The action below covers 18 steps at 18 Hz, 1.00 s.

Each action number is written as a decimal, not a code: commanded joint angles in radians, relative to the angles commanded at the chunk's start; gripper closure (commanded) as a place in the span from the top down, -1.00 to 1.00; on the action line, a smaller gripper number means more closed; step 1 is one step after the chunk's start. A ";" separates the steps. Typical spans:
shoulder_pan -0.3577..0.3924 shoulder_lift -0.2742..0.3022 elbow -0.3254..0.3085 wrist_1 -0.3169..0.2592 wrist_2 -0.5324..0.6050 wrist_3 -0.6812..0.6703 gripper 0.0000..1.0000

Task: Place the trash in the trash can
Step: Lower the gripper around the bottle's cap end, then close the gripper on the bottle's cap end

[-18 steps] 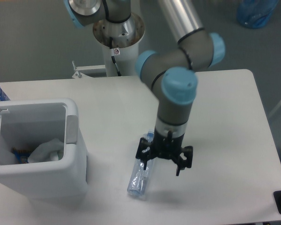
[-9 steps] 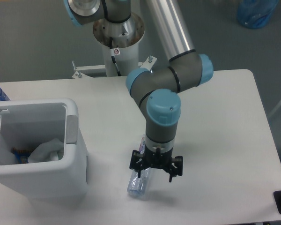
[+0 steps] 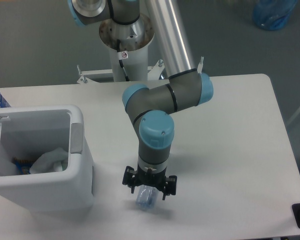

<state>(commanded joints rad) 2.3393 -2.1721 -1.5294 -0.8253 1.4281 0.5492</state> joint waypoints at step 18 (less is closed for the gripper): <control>-0.023 -0.078 0.015 0.043 0.063 -0.002 1.00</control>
<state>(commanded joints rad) 2.3163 -2.2503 -1.5140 -0.7823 1.4910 0.5476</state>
